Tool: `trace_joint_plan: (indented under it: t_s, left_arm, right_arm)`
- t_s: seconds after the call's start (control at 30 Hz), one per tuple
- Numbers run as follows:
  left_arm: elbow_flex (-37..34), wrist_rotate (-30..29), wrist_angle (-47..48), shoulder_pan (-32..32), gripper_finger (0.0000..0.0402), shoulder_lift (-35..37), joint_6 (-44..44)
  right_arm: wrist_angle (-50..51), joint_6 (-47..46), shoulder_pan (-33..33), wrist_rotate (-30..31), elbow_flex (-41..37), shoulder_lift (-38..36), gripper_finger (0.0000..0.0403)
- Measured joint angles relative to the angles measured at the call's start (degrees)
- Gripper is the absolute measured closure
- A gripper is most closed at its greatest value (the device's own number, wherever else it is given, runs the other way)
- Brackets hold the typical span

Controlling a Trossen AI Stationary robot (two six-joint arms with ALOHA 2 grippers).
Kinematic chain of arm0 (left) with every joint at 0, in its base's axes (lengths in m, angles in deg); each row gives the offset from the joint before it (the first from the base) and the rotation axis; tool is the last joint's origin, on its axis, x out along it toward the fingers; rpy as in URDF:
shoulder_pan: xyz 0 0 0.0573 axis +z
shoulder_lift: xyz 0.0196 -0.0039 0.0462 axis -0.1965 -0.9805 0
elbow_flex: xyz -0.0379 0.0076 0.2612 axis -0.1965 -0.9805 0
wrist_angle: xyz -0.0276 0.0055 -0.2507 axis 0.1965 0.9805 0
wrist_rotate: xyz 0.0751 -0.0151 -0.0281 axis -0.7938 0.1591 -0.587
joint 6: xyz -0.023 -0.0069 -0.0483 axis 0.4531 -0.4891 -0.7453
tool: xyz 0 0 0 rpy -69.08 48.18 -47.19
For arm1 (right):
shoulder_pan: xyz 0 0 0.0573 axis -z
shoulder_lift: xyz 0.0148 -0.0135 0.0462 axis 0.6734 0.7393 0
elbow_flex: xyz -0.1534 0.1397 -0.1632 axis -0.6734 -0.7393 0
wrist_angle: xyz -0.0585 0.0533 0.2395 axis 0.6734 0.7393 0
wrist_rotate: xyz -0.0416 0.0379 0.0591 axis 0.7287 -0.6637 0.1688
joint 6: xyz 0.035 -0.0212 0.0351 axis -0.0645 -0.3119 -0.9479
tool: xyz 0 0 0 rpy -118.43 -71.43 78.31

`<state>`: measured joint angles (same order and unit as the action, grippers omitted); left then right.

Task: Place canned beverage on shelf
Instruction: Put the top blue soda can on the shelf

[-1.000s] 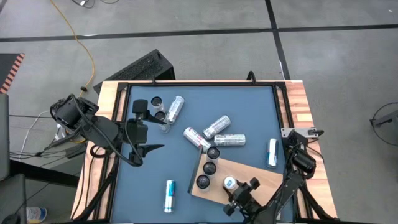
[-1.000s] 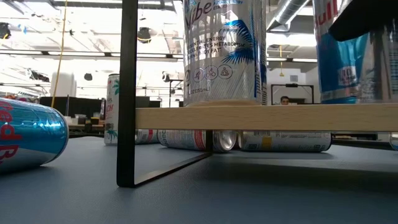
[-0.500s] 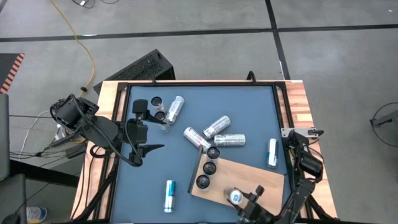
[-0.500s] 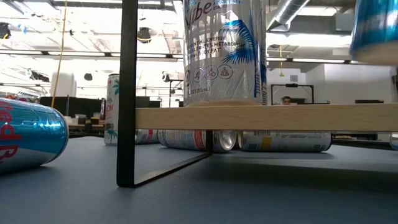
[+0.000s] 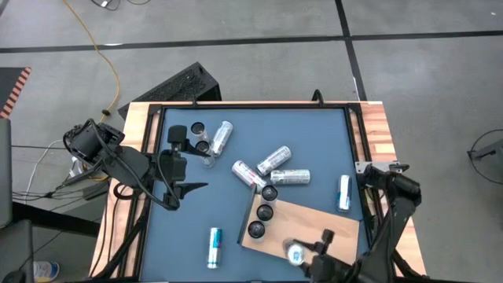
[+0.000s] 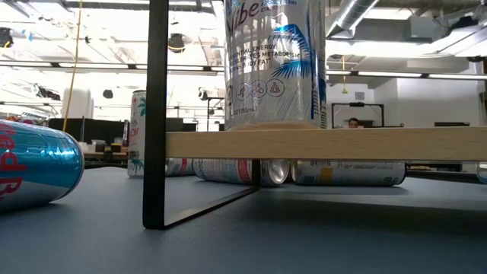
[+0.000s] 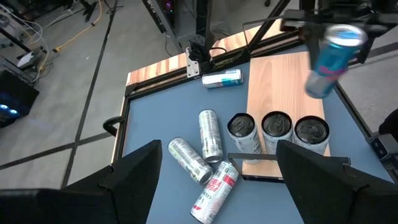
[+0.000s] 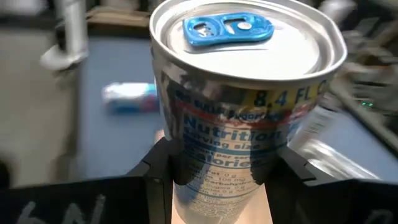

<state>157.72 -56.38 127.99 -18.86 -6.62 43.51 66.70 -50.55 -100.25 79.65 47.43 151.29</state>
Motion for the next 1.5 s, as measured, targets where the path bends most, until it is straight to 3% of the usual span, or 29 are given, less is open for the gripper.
trace_joint_plan:
  t_s: [0.13, 0.33, 0.47, 0.6, 0.83, 1.0, 1.17, 1.5]
  left_arm:
    - [0.0, 0.0, -0.8, 0.0, 0.0099, 0.0, 0.2]
    - [0.0, 0.0, -2.0, 0.0, 0.0099, 0.0, 0.7]
    - [0.0, 0.0, -2.0, 0.0, 0.0099, 0.0, 1.1]
    - [0.0, -0.2, -2.1, 0.0, 0.0099, 0.0, 1.1]
    - [0.0, -0.4, -2.7, 0.0, 0.0099, 0.0, 2.0]
    - [0.0, -0.4, -2.9, 0.0, 0.0099, 0.0, 2.4]
    - [0.0, -0.4, -2.9, 0.0, 0.0099, 0.0, 2.8]
    - [0.0, -0.5, -2.9, 0.0, 0.0099, 0.0, 2.8]
  right_arm:
    - [-12.5, 20.3, 2.6, -12.1, 0.0, -1.6, 0.0243]
    - [-21.4, 26.0, 4.8, -15.9, -6.2, -2.7, 0.0237]
    - [-38.5, 32.3, 4.9, -17.1, -17.0, -7.4, 0.0235]
    - [-57.0, 34.5, 5.6, -24.3, -31.7, -15.5, 0.0235]
    - [-75.5, 39.4, 7.7, -27.3, -51.6, -27.6, 0.0234]
    - [-81.2, 40.9, 14.0, -43.6, -56.2, -27.6, 0.0234]
    - [-80.7, 46.7, 18.2, -54.6, -56.0, -26.5, 0.0233]
    - [-74.9, 60.2, 20.2, -60.0, -56.0, -26.5, 0.0233]
